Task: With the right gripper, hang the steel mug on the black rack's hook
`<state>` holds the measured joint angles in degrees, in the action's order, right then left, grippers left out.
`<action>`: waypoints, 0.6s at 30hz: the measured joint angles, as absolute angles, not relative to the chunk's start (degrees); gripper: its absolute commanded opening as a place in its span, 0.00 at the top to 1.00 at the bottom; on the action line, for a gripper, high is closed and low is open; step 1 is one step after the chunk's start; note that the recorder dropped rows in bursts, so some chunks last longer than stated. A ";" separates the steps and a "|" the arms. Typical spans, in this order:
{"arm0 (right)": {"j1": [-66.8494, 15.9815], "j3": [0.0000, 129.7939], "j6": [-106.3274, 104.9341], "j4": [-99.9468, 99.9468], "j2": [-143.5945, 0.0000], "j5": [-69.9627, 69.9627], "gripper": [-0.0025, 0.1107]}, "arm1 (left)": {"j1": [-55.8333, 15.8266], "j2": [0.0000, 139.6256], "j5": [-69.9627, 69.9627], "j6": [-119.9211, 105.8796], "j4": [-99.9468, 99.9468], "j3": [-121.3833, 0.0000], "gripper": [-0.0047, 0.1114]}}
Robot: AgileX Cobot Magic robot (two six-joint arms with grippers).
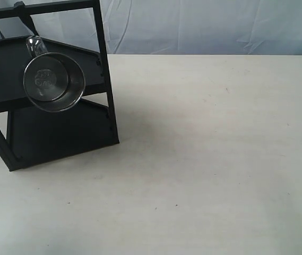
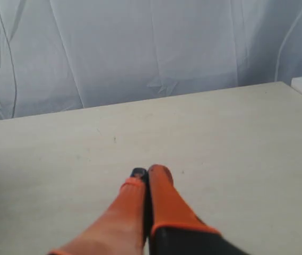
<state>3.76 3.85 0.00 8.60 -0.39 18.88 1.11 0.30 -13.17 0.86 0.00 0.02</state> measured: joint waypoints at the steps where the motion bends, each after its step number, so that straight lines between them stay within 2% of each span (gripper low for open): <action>1: 3.76 3.35 1.20 8.06 -0.39 19.01 0.98 | 1.11 0.30 -13.17 0.86 0.00 0.02 0.95; 18: 3.76 0.20 2.81 6.20 -0.34 20.32 0.98 | 1.11 0.30 -13.17 0.86 0.00 0.02 0.95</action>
<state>3.76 0.20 2.81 6.20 -0.34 20.32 1.11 0.30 -13.17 0.86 0.00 0.02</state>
